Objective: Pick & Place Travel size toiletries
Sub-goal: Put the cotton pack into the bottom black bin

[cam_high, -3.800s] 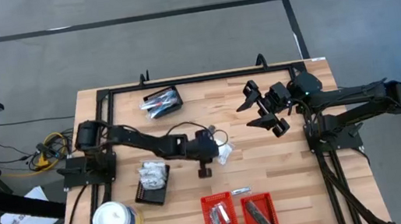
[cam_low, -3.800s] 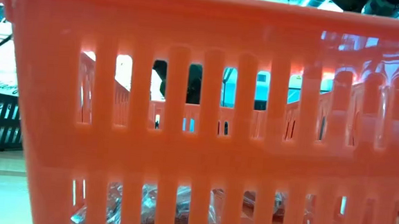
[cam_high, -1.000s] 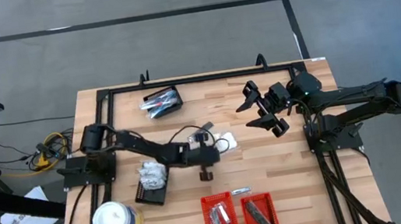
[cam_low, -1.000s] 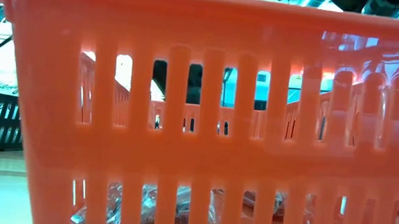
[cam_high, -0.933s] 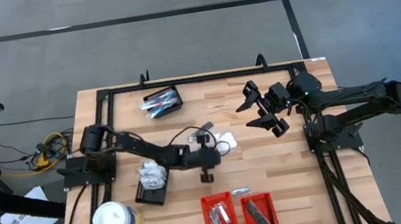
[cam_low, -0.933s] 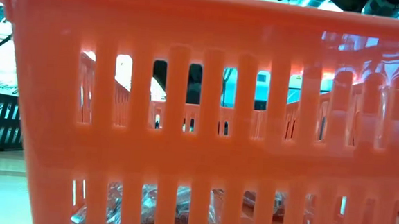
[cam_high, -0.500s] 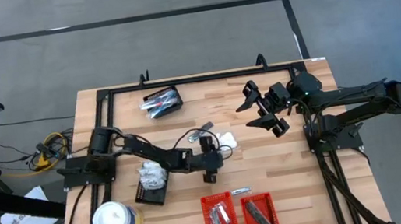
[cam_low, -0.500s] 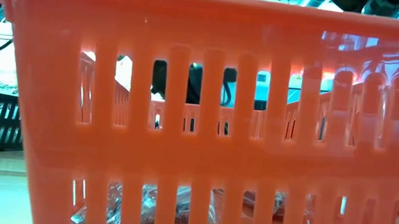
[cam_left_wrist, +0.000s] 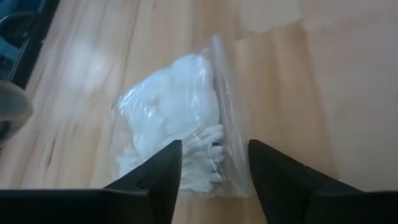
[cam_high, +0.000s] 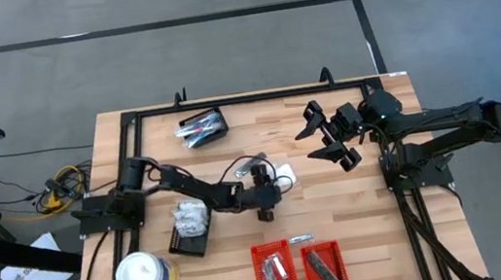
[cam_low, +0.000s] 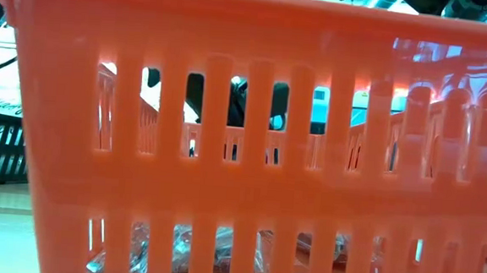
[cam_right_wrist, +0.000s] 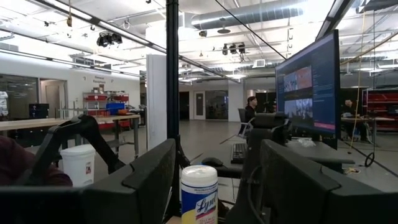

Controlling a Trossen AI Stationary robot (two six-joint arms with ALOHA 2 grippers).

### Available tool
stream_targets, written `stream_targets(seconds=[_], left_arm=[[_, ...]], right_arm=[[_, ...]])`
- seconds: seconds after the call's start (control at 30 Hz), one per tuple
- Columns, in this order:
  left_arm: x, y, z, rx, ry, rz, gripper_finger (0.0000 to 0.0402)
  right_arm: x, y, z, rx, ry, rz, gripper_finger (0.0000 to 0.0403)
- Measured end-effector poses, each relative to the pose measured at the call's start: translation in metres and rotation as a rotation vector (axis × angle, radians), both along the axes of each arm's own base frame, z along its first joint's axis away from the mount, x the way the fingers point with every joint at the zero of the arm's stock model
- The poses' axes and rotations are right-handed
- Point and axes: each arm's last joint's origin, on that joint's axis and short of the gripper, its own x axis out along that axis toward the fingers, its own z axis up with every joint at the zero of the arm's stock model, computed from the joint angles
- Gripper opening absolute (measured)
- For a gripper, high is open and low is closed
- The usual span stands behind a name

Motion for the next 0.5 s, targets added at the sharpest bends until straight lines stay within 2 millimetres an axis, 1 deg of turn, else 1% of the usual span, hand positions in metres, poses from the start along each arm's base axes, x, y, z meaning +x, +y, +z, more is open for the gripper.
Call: stream_targets(seconds=[0.23, 0.33, 0.47, 0.5], left_arm=[[0.0, 0.01, -0.002, 0.013, 0.012, 0.033, 0.0117], [0.0, 0.013, -0.002, 0.01, 0.013, 0.043, 0.0078], [0.0, 0.016, -0.002, 0.014, 0.011, 0.055, 0.0014], [0.0, 0.016, -0.002, 0.019, 0.011, 0.06, 0.0008]], right_arm=[[0.0, 0.0, 0.0, 0.0, 0.0, 0.0, 0.023], [0.0, 0.0, 0.0, 0.0, 0.0, 0.0, 0.023], [0.0, 0.0, 0.0, 0.0, 0.0, 0.001, 0.023], [0.0, 0.0, 0.0, 0.0, 0.0, 0.001, 0.023]])
